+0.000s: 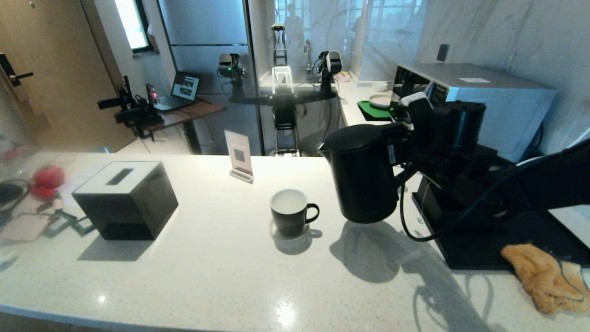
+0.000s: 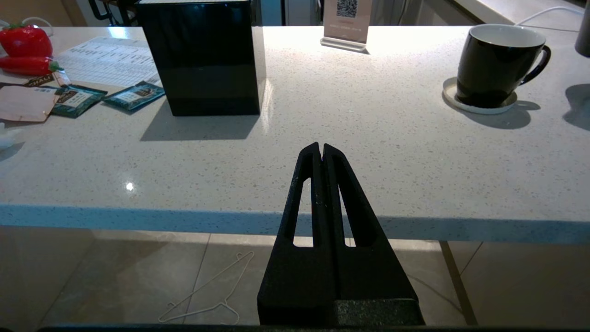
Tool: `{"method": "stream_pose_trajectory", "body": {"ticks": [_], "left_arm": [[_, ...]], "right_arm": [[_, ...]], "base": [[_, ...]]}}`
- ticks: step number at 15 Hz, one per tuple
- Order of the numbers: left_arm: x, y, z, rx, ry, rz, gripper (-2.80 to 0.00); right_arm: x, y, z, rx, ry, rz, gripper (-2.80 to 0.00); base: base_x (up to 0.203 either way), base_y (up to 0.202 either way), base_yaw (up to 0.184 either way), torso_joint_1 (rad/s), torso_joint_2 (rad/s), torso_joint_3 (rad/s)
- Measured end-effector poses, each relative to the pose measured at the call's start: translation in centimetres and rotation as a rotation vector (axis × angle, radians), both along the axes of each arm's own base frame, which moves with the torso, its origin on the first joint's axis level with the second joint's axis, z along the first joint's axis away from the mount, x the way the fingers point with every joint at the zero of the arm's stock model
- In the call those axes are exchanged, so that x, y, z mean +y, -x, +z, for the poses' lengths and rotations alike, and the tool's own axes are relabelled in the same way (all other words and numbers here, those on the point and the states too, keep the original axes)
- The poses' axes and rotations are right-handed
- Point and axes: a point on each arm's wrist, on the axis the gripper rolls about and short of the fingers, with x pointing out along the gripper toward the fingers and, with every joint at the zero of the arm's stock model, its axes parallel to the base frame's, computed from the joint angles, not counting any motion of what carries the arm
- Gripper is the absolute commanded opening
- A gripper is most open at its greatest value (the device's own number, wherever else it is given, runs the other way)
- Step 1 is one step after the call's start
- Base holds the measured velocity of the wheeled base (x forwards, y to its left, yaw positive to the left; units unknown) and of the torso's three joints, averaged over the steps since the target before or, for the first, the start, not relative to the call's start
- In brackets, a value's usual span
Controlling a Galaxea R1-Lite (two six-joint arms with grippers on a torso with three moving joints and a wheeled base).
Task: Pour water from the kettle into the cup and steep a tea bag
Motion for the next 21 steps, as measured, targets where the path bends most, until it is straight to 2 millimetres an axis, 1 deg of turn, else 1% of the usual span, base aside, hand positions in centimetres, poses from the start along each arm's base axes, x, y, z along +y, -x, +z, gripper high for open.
{"method": "stream_pose_trajectory", "body": {"ticks": [4,12,21], "left_arm": [[0.0,0.0,0.0,0.0,0.0,0.0,-2.8],[0.0,0.0,0.0,0.0,0.0,0.0,-2.8],[0.0,0.0,0.0,0.0,0.0,0.0,-2.8]], "right_arm": [[0.4,-0.7,-0.5,0.005,0.037,0.003,-2.8],[1.0,-1.3,-0.4,-0.021,0.106,0.013,-2.8],[3.7,-0.7,0.4,-0.109,0.205,0.073,-2.8]], "base": [[0.0,0.0,0.0,0.0,0.0,0.0],[0.0,0.0,0.0,0.0,0.0,0.0],[0.0,0.0,0.0,0.0,0.0,0.0]]}}
